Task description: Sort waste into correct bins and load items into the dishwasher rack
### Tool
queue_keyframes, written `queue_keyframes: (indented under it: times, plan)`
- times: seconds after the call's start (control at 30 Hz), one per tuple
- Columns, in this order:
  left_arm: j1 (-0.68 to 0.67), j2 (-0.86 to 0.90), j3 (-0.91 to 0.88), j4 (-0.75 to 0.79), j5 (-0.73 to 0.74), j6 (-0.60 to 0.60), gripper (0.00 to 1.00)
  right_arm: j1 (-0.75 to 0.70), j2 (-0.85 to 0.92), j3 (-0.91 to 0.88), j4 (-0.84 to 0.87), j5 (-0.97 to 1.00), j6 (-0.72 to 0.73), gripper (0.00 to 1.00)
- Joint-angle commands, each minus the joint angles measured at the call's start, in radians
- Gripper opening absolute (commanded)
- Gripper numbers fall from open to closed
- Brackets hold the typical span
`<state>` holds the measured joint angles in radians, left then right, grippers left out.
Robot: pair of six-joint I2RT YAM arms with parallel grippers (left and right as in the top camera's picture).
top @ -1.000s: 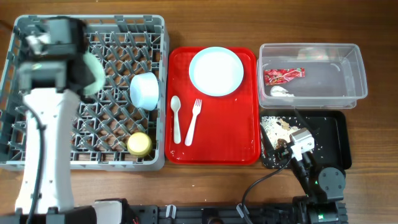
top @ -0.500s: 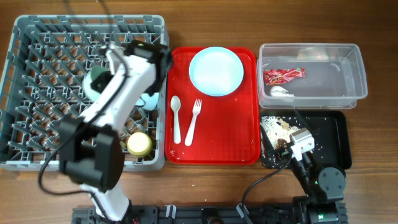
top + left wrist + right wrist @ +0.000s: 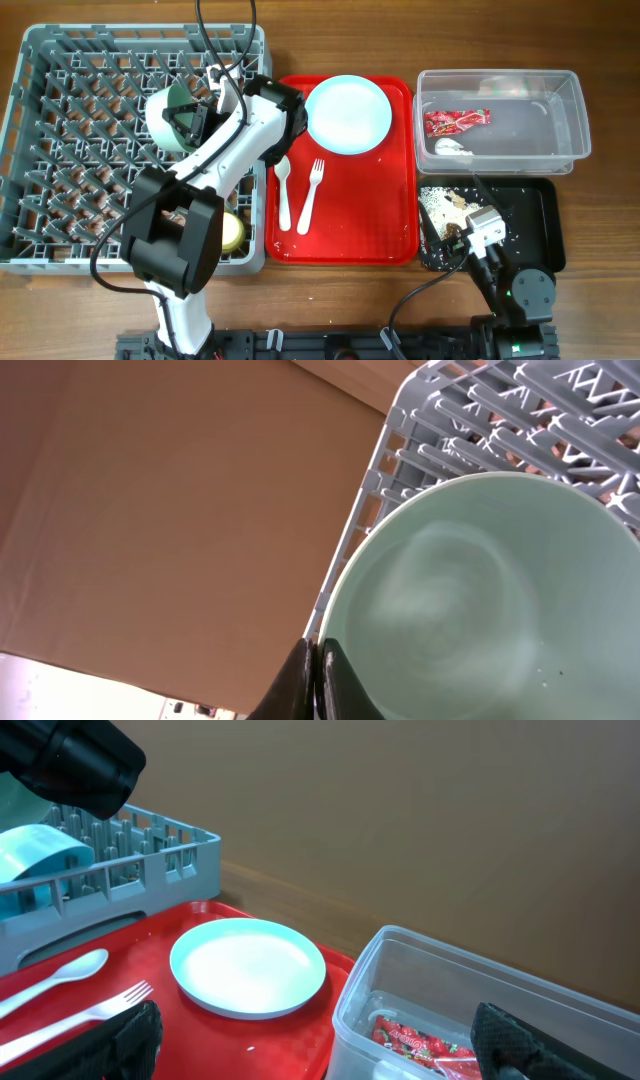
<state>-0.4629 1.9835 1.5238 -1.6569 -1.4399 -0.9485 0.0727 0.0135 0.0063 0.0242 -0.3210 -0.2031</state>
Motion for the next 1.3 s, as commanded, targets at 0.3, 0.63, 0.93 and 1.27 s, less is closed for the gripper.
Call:
queue_keyframes:
  times: [0.3, 0.63, 0.93, 1.27]
  plan:
    - [0.082, 0.011, -0.053, 0.066, 0.064, -0.028, 0.04, -0.006, -0.002, -0.001, 0.005, -0.016, -0.006, 1.0]
    - [0.06, 0.012, -0.09, 0.116, 0.131, -0.027, 0.04, -0.006, -0.002, -0.001, 0.005, -0.016, -0.006, 1.0]
    - [-0.03, -0.008, -0.06, 0.054, 0.168, -0.029, 0.38, -0.006, -0.002, -0.001, 0.005, -0.016, -0.006, 1.0]
    - [0.157, -0.254, 0.089, 0.228, 0.605, 0.027, 0.83, -0.006, -0.002, -0.001, 0.005, -0.016, -0.007, 1.0]
